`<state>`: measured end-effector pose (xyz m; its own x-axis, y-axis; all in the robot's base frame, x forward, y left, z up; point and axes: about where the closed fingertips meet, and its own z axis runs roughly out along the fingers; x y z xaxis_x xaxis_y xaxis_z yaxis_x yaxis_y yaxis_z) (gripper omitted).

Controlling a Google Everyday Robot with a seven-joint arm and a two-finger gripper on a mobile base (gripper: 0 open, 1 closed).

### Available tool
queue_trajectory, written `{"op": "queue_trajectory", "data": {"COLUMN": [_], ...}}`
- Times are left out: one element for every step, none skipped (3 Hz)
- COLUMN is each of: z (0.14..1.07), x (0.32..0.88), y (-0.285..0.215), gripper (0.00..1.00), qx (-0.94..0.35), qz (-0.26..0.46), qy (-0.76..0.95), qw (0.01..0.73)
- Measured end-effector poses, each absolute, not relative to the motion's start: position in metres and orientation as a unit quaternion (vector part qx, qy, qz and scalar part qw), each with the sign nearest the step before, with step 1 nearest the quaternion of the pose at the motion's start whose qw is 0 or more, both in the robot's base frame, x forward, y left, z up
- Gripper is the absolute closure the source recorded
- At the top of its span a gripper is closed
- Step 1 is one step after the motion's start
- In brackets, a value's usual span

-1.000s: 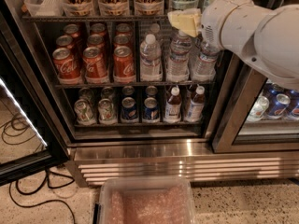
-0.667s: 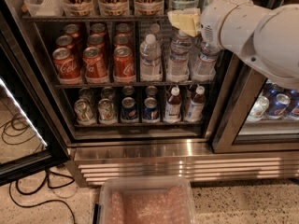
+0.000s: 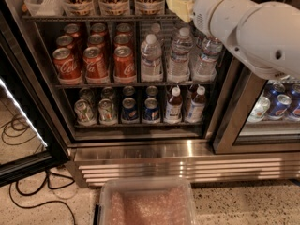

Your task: Pick green can from top shelf of fridge

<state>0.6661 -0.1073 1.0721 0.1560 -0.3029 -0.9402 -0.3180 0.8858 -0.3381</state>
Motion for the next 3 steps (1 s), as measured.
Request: {"op": "queue_trajectory", "data": {"z": [1.077, 1.078, 1.078], "x": [0.678, 0.684, 0.703], "y": [-0.108, -0.11, -0.11], "gripper": [0.39, 0.39, 0.38], "qx": [-0.23, -0.224, -0.217], "qz": [-0.003, -0.011, -0.023], "qy": [0.639, 0.634, 0.631], "qw": [0.734, 0.74, 0.744]}}
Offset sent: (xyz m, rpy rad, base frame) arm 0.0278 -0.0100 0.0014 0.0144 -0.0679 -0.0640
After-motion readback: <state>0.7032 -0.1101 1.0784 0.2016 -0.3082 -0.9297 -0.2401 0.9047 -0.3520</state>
